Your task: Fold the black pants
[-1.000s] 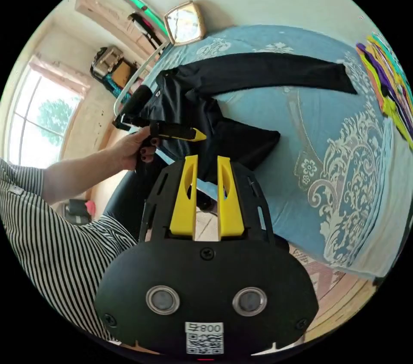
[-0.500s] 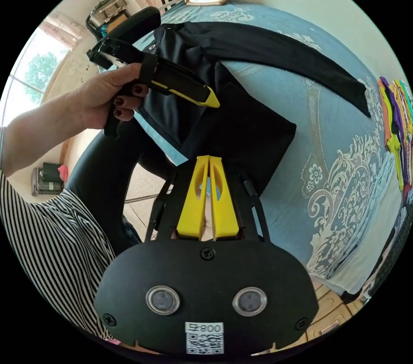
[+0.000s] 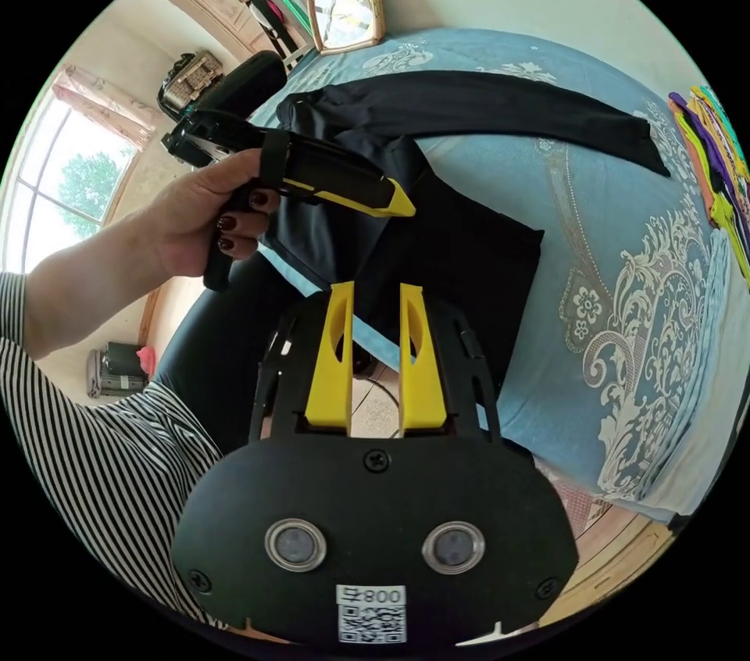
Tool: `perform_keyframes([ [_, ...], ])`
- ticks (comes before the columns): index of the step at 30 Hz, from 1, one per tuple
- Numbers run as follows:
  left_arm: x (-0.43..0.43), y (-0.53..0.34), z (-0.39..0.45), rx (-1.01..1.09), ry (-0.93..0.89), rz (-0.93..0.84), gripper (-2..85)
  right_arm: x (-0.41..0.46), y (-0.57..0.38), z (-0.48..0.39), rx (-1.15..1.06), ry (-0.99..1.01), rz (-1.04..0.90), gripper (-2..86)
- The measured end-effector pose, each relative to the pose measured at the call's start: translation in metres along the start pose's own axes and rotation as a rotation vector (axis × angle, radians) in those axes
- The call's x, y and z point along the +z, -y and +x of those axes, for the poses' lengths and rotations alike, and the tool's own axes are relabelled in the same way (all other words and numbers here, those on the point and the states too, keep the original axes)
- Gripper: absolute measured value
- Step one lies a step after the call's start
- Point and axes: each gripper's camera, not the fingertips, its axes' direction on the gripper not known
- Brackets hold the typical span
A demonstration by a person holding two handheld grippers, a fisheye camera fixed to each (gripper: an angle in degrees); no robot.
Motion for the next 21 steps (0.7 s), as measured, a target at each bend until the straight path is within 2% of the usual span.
perform_keyframes([
  [5,0.011,0.010,0.008,-0.025,-0.006,-0.003,1.1,0.020,-0.002,0.015,0.058,-0.094,-0.059,1.0],
  [10,0.015,0.022,0.020,-0.021,-0.067,0.015,0.8,0.009,-0.018,0.038,0.082,-0.035,-0.007,0.2],
  [16,0.023,0.037,0.038,0.002,-0.036,0.026,0.6,-0.003,-0.042,0.071,0.132,0.023,0.032,0.0],
  [21,0.033,0.052,0.057,0.007,-0.200,0.063,0.4,-0.027,-0.069,0.091,0.140,0.072,0.133,0.1],
])
